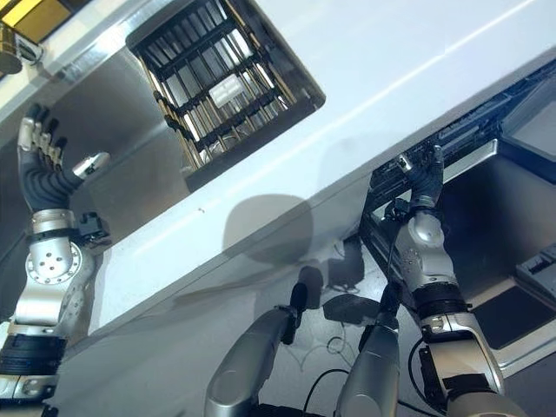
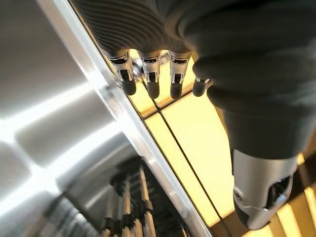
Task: Pick up plates and place into dishwasher.
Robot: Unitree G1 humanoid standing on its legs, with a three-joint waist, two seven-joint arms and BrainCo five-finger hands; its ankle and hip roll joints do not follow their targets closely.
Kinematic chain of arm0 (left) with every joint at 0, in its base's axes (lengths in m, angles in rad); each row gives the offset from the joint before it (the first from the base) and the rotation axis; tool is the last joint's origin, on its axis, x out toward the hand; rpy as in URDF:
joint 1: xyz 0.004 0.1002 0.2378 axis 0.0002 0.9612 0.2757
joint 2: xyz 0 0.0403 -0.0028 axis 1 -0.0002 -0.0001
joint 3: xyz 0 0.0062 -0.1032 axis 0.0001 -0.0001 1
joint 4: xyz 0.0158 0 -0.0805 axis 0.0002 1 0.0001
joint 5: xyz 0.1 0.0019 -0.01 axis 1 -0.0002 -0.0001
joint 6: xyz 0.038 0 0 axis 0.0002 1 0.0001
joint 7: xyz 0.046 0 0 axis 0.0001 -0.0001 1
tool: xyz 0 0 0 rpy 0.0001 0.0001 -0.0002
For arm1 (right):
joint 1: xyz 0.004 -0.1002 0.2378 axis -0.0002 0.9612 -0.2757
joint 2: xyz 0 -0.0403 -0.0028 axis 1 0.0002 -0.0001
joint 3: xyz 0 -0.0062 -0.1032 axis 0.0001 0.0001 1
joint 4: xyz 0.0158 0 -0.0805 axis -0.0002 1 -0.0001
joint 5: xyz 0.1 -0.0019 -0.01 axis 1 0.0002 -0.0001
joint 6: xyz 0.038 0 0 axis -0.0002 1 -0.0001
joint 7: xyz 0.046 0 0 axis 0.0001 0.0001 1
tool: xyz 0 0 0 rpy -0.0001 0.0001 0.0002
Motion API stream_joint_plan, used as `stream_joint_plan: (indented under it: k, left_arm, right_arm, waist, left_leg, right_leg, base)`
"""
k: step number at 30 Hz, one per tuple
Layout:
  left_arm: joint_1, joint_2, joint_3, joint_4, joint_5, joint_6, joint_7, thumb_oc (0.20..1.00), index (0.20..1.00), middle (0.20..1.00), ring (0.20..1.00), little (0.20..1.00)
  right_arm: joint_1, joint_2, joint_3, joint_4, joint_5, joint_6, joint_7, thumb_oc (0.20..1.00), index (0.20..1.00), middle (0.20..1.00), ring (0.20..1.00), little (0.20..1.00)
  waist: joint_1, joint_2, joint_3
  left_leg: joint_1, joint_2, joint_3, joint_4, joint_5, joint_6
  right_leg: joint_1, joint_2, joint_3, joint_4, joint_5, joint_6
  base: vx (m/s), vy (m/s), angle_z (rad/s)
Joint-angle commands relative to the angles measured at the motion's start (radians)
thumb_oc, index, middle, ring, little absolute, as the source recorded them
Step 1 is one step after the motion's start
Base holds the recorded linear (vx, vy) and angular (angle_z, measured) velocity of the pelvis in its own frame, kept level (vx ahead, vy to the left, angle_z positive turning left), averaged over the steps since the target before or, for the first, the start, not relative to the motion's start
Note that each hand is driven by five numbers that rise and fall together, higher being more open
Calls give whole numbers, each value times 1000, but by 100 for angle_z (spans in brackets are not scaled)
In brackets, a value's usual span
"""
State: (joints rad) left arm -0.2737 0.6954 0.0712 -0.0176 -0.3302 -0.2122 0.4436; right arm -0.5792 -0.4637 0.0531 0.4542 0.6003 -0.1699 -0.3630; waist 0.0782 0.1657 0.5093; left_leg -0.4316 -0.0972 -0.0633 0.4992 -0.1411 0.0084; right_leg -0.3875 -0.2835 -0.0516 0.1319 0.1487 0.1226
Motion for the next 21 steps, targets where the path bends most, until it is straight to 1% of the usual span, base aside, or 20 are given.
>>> stream_joint_plan:
  k: [1,4,5,6,7,8,9,10,11,12,13,14,15,16,17,21]
  left_arm:
    - [17,21,4,53,26,8,33,1000,1000,1000,1000,1000]
    - [27,18,6,51,25,17,37,1000,1000,1000,1000,1000]
    - [34,16,9,50,25,16,36,1000,1000,1000,1000,1000]
    - [40,13,10,48,27,17,37,1000,1000,1000,1000,1000]
    - [52,4,16,43,34,16,37,1000,1000,1000,1000,1000]
    - [60,-2,21,37,36,20,32,1000,1000,1000,1000,1000]
    - [66,-10,21,29,38,29,30,1000,1000,1000,1000,1000]
    - [73,-27,16,20,49,36,30,1000,1000,1000,1000,1000]
    - [77,-36,15,15,56,40,30,1000,1000,1000,1000,1000]
    - [85,-53,10,13,67,42,30,1000,1000,1000,1000,1000]
    - [95,-69,9,10,77,43,34,1000,1000,1000,1000,1000]
    - [99,-72,10,9,78,43,37,1000,1000,1000,1000,1000]
    - [110,-79,13,7,78,44,40,1000,1000,1000,1000,1000]
    - [113,-82,15,12,78,42,41,1000,1000,1000,1000,1000]
    - [109,-88,11,20,81,41,39,1000,1000,1000,1000,1000]
    - [81,-103,-16,41,83,48,26,1000,1000,1000,1000,1000]
  right_arm:
    - [6,-5,-21,-116,-72,-44,-39,1000,1000,1000,1000,1000]
    - [49,-11,-40,-141,-89,-47,-51,1000,1000,1000,1000,1000]
    - [68,-11,-46,-156,-99,-43,-64,1000,1000,1000,1000,1000]
    - [78,-11,-50,-164,-106,-43,-70,1000,1000,1000,1000,1000]
    - [92,-11,-57,-180,-117,-42,-82,1000,1000,1000,1000,1000]
    - [108,-12,-64,-199,-130,-43,-101,1000,1000,1000,1000,1000]
    - [132,-13,-71,-220,-146,-42,-122,1000,1000,1000,1000,1000]
    - [164,-14,-82,-242,-160,-43,-151,1000,1000,1000,1000,1000]
    - [183,-13,-90,-259,-169,-39,-165,1000,1000,1000,1000,1000]
    - [214,-10,-102,-276,-188,-40,-187,1000,1000,1000,1000,1000]
    - [254,-8,-117,-297,-211,-38,-209,1000,1000,1000,1000,1000]
    - [263,-10,-122,-303,-217,-35,-214,1000,1000,1000,1000,1000]
    - [297,-15,-139,-310,-242,-43,-251,1000,1000,1000,1000,1000]
    - [312,-21,-146,-320,-252,-44,-271,1000,1000,1000,1000,1000]
    - [319,-25,-150,-331,-269,-40,-302,1000,1000,1000,1000,1000]
    - [335,-35,-189,-364,-369,-10,-461,1000,1000,1000,1000,1000]
  waist:
    - [-19,-72,11]
    - [-25,-76,10]
    - [-28,-80,9]
    - [-25,-78,10]
    - [-25,-71,10]
    - [-26,-65,8]
    - [-29,-57,3]
    - [-37,-51,-4]
    - [-40,-45,-10]
    - [-46,-44,-19]
    - [-53,-48,-30]
    - [-54,-50,-37]
    - [-61,-58,-41]
    - [-68,-55,-42]
    - [-76,-50,-40]
    - [-123,-23,-25]
  left_leg:
    - [14,-4,23,-42,-17,11]
    - [44,7,49,-66,-17,16]
    - [51,9,63,-84,-1,18]
    - [58,15,72,-91,1,19]
    - [65,25,84,-101,3,25]
    - [63,28,91,-114,21,32]
    - [65,32,92,-116,24,38]
    - [63,29,94,-124,39,46]
    - [61,28,93,-133,53,51]
    - [61,22,93,-139,61,52]
    - [65,16,93,-150,71,47]
    - [62,15,94,-161,83,44]
    - [66,7,83,-163,75,33]
    - [65,8,78,-179,91,31]
    - [67,12,78,-187,95,29]
    - [85,21,102,-205,96,23]
  right_leg:
    - [36,-88,80,-83,130,27]
    - [43,-85,56,-84,126,30]
    - [36,-88,39,-67,131,30]
    - [31,-82,27,-29,125,29]
    - [22,-70,9,44,109,25]
    - [10,-52,11,115,76,8]
    - [1,-23,21,185,25,-10]
    - [-10,9,30,257,-21,-29]
    - [-17,33,31,312,-51,-38]
    - [-24,47,35,346,-76,-47]
    - [-14,52,26,323,-100,-53]
    - [-8,50,21,289,-89,-53]
    - [19,42,22,224,-90,-47]
    - [17,45,30,204,-75,-46]
    - [11,48,37,203,-72,-46]
    - [-18,52,64,206,-69,-47]
  base:
    - [-90,138,-58]
    - [-81,111,-75]
    - [-83,95,-67]
    - [-115,149,-59]
    - [-124,182,-52]
    - [-104,217,-60]
    - [-69,211,-63]
    - [-30,201,-76]
    - [-26,177,-63]
    - [-18,125,-42]
    - [-17,65,-17]
    - [-3,-21,-7]
    - [-20,-58,-17]
    - [-15,-70,-25]
    - [-47,-34,-35]
    - [-33,29,-35]
